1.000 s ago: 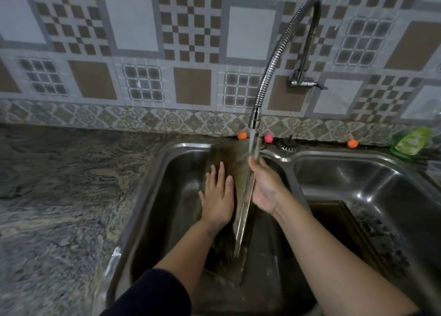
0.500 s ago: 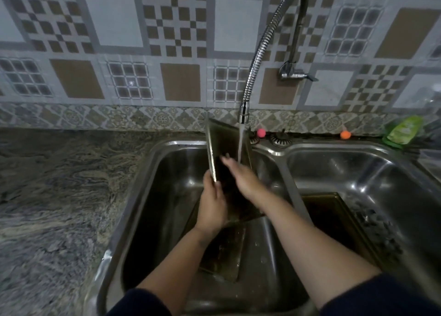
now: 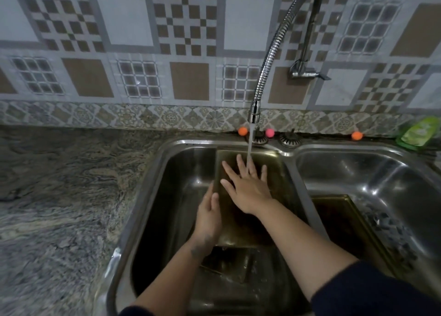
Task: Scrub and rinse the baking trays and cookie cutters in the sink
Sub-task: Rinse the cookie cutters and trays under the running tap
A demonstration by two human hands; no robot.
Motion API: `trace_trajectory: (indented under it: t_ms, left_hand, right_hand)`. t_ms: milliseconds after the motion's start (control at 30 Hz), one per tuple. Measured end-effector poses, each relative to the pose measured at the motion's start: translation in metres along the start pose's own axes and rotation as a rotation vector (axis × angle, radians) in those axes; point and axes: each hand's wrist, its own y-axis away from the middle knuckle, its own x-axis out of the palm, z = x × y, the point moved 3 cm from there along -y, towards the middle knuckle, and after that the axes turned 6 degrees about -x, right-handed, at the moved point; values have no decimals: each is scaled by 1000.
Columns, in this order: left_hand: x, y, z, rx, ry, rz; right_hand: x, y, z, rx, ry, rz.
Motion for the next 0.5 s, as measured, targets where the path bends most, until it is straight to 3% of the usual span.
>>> trace_trajectory:
  t_ms: [167, 300, 367, 500]
  left_hand:
    - [8, 4, -1, 3, 14, 46]
    - [-6, -4, -3, 9, 35, -9]
    - [-11, -8, -3, 15, 25, -22]
    - [-10, -16, -2, 10, 32, -37]
  right_hand:
    - [-11, -2, -4, -59, 146, 49]
    - [-21, 20, -38, 83, 272, 67]
    - [-21, 32, -49, 153, 140, 67]
    - [-13, 53, -53, 257, -515, 24]
